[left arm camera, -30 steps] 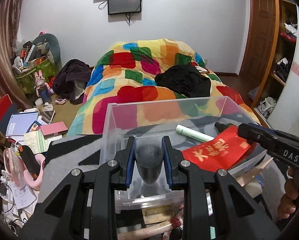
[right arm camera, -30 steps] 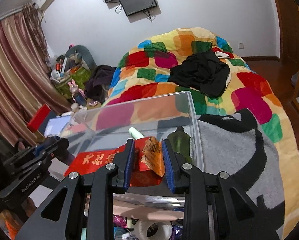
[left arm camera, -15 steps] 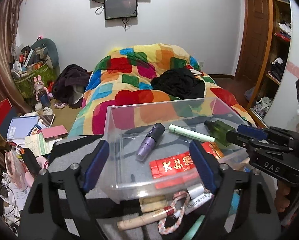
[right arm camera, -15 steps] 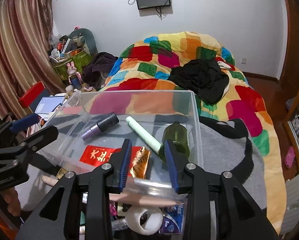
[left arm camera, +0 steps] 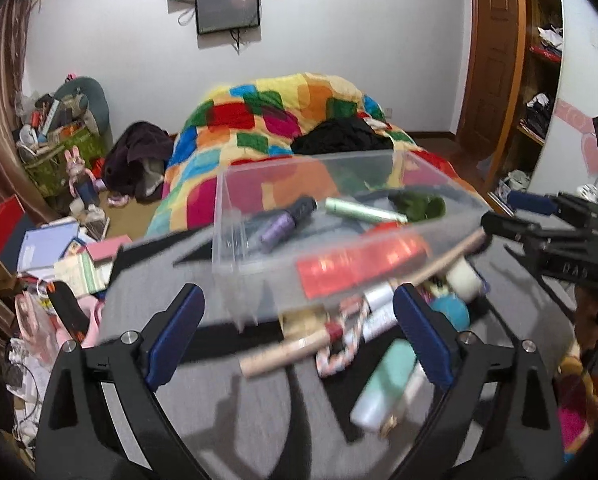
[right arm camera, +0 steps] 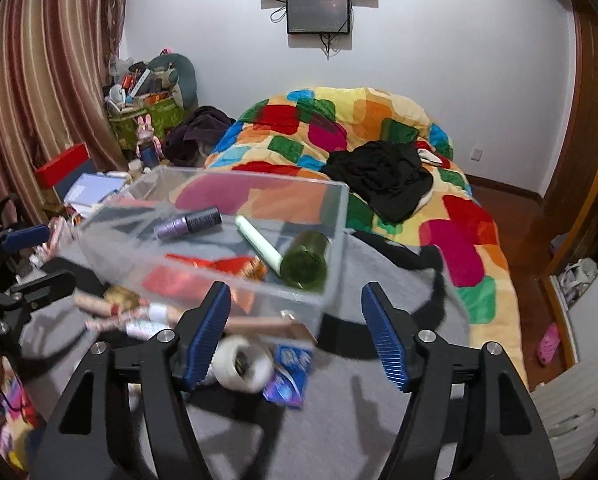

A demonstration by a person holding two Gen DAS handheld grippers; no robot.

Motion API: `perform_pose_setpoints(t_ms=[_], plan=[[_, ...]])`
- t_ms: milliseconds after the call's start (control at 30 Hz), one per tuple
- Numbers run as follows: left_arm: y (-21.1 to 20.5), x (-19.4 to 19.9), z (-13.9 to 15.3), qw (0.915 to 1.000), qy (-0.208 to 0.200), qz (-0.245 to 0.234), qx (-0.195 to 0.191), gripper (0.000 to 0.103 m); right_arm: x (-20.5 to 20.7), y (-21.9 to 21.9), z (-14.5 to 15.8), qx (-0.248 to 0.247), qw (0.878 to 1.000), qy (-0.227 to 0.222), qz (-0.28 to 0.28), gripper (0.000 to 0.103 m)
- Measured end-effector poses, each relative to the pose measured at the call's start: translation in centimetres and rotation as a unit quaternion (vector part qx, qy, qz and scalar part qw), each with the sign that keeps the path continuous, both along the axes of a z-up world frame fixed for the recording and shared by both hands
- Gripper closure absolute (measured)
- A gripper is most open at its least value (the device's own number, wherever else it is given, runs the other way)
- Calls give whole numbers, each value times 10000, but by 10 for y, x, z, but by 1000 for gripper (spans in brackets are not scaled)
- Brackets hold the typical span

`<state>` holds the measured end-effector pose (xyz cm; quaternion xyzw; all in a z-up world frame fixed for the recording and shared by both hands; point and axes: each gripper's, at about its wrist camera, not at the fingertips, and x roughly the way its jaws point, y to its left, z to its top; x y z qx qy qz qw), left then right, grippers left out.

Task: Organize objects
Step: 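Open both tools and withdraw them from the bin, then grasp the white tape roll with the right tool while the left tool grasps the mint-green bottle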

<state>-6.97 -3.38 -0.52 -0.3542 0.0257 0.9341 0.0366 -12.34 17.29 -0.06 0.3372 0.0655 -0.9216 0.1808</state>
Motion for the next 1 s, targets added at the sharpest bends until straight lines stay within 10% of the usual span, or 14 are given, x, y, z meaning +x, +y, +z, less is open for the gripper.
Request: perform_pose_setpoints(t_ms=[133,400,1000], plan=[[6,16,-14,9999,-113,-84,-67,8,11,9,-11,198,9997,-123,57,38],[25,23,-44,9978,-536,-388,-54,47,18,5,-31,125,9985,-473,254,38],[24,7,-61,9920,-921,-785,346,53,5,-29,-46,200,9938,-768,784,65]])
